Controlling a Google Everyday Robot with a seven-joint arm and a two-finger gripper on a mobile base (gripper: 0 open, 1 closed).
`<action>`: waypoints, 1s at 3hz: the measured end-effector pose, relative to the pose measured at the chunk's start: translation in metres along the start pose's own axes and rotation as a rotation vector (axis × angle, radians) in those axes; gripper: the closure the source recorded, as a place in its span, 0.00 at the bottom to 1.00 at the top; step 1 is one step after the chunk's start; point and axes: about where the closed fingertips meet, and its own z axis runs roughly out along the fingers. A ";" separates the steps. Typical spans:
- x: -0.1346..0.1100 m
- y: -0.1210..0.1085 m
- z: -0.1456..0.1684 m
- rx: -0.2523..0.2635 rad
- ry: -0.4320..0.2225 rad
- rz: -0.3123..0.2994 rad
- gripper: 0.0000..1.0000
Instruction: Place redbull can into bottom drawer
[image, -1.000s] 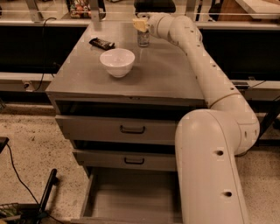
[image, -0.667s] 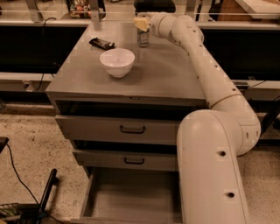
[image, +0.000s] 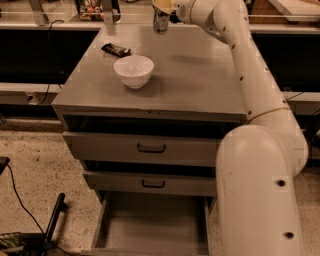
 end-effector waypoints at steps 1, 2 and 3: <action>-0.059 0.037 -0.036 -0.115 -0.039 0.014 1.00; -0.076 0.060 -0.075 -0.169 -0.003 0.070 1.00; -0.058 0.086 -0.120 -0.272 0.041 0.162 1.00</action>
Offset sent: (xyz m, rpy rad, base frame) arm -0.1713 -0.0144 0.0666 0.0441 0.1325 0.2347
